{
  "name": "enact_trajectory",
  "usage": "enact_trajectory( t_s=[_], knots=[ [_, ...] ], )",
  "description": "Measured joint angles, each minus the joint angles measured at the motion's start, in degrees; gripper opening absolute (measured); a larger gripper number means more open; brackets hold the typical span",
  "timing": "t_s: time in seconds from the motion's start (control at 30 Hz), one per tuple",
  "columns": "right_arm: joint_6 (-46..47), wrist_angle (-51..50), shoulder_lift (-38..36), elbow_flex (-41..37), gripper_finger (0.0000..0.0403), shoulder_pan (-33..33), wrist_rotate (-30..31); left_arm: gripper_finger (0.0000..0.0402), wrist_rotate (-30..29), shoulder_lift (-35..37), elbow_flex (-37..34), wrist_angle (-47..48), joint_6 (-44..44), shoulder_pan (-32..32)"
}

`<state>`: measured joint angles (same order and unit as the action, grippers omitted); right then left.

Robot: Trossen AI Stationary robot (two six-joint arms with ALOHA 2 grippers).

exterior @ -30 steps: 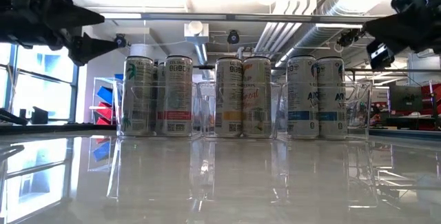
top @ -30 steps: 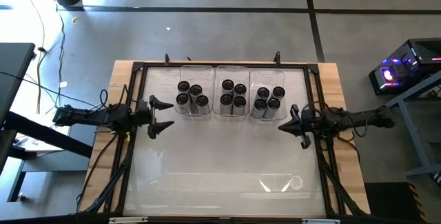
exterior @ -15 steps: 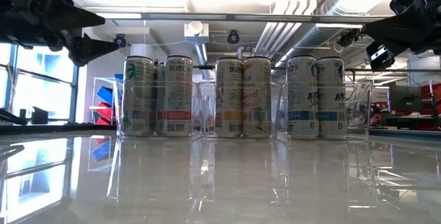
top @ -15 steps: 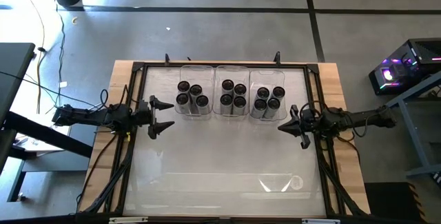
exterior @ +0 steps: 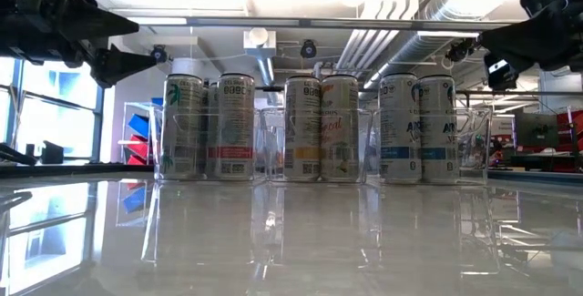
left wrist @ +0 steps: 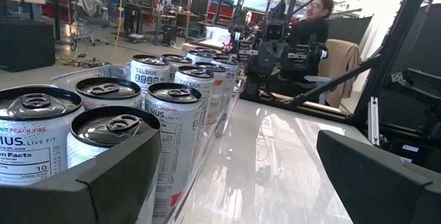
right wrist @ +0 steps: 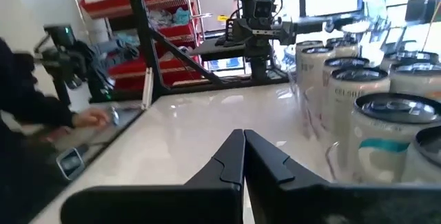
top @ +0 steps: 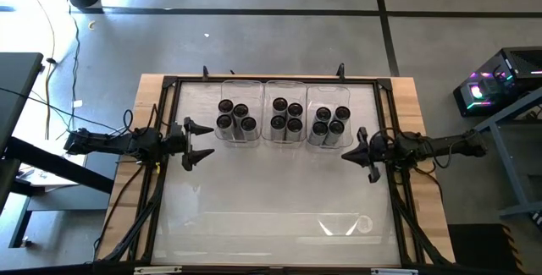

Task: Sort soda cans
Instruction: Return to Home Position

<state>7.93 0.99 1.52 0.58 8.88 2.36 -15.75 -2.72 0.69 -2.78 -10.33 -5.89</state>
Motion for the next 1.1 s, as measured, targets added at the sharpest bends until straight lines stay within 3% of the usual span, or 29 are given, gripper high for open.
enact_trajectory(
  t_s=[0.27,0.5,1.1],
  knots=[
    [-6.96,0.06,0.00,0.00,0.0000,0.00,0.43,0.0383,0.00,0.00,0.00,0.00,0.00,0.01],
    [-5.17,1.20,0.00,0.00,0.0000,-0.02,7.94,0.0383,0.00,0.00,0.00,0.00,0.00,0.02],
    [-5.38,1.29,0.00,0.00,0.0000,-0.02,8.08,0.0383,-0.01,0.00,0.00,0.00,0.00,0.00]
  ],
)
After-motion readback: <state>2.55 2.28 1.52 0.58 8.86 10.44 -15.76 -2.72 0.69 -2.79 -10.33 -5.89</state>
